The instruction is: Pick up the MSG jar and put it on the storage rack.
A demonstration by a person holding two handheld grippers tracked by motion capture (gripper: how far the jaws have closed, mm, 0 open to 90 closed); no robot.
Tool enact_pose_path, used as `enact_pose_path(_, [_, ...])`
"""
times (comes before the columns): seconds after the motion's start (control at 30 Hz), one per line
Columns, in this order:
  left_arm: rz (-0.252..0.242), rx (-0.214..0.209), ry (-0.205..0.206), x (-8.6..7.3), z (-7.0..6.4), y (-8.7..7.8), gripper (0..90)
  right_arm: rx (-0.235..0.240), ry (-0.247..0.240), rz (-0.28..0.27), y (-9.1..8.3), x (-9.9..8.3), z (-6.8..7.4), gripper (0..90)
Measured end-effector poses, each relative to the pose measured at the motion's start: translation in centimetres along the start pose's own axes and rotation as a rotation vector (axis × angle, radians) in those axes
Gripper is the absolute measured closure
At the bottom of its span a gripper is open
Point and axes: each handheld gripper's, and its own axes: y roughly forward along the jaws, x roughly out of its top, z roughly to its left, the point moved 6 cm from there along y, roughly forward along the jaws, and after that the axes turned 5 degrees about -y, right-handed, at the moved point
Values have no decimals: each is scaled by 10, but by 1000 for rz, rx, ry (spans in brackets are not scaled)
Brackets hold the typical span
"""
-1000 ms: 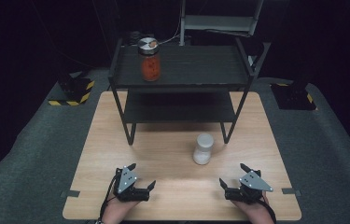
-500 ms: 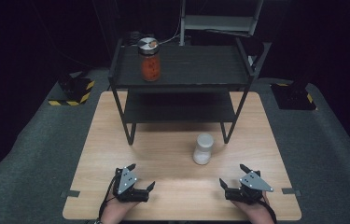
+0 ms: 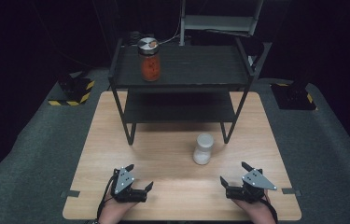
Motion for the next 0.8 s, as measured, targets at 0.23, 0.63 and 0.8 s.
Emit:
enact_pose_path(0.23, [11,-2,1,1,1,0,4,8,-9,-27,2,15,0,4])
enact_pose_path(0.63, [18,4,25,1,-2,0,4,34,-15,-48,15,39,-1,4])
enact_pose_path(0.8, [16,1,19,1,-1,0,4,36,-6,-46,24,44,-5,4])
